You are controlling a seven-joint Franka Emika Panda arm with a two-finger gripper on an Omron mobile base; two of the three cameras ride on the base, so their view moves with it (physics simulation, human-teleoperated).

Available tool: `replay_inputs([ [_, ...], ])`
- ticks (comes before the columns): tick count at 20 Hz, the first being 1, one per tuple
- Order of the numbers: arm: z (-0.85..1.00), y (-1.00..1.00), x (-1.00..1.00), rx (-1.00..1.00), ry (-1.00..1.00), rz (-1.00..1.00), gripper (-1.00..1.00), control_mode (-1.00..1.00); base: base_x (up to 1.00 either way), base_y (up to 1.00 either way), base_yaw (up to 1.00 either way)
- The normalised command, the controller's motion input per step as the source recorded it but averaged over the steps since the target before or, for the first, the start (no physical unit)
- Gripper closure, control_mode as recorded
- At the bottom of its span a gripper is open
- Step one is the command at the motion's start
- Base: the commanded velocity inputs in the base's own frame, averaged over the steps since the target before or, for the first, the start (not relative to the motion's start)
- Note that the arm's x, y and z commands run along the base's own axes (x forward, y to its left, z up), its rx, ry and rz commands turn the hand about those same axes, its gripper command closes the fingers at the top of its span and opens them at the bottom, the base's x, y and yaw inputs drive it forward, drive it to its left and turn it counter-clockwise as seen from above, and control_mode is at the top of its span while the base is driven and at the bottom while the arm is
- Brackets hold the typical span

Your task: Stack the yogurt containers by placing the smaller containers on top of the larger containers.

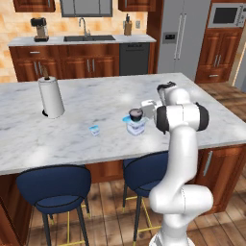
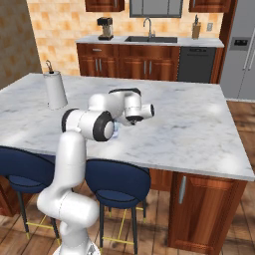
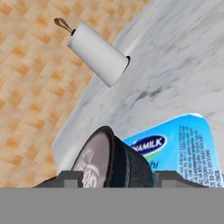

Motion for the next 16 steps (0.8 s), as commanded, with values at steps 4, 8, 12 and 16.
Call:
replay_inputs([
  [4,-0.07,0.00,0.19,0.00,0.03,0.00,1.00,-1.00,0.00,0.00,0.00],
  [8,-0.04,0.00,0.09,0.00,0.04,0.00,1.00,-1.00,0.00,0.00,0.00],
  [12,0.00,0.04,0.00,0.00,0.01,0.00,-1.00,-1.00,0.00,0.00,0.00],
  [16,0.00,0.01,0.00,0.00,0.00,0.00,-1.00,-1.00,0.00,0.00,0.00],
])
